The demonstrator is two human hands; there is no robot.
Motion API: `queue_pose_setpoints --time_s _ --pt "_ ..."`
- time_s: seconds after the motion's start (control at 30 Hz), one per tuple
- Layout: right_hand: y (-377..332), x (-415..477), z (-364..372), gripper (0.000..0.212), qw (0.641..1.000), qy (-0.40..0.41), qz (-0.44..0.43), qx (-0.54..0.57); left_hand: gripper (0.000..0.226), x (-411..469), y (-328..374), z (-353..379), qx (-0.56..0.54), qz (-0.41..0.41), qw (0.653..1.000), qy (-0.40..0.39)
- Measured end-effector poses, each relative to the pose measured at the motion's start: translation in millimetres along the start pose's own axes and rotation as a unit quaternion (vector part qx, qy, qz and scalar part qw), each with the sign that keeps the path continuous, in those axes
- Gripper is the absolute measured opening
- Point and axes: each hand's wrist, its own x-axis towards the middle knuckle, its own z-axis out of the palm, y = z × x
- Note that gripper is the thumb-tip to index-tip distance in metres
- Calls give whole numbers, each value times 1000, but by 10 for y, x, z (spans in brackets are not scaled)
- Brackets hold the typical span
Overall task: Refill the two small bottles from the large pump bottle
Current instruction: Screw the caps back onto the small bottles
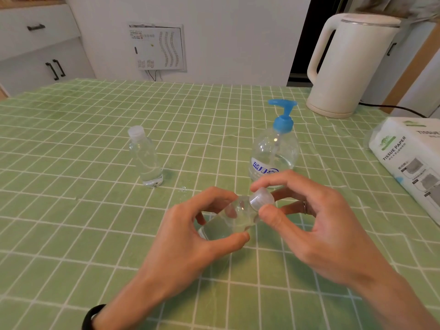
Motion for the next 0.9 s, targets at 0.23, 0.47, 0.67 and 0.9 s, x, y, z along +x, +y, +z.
queue_pose_setpoints --time_s 0.23,0.47,0.67,0.9 --pt "-5 1 -1 20 1000 -4 3 -2 42 -5 4 11 1 -4 1000 -2" --pt "-12 -5 -36 32 1000 -15 9 -8 42 -5 -2 12 8 -1 1000 -4" --pt "-54 -18 -47 36 1000 -5 20 -9 42 -3 -2 11 14 -1 1000 -7" --pt "-51 -27 -54 45 1000 -2 18 -4 42 -12 28 27 17 -11 1000 -13"
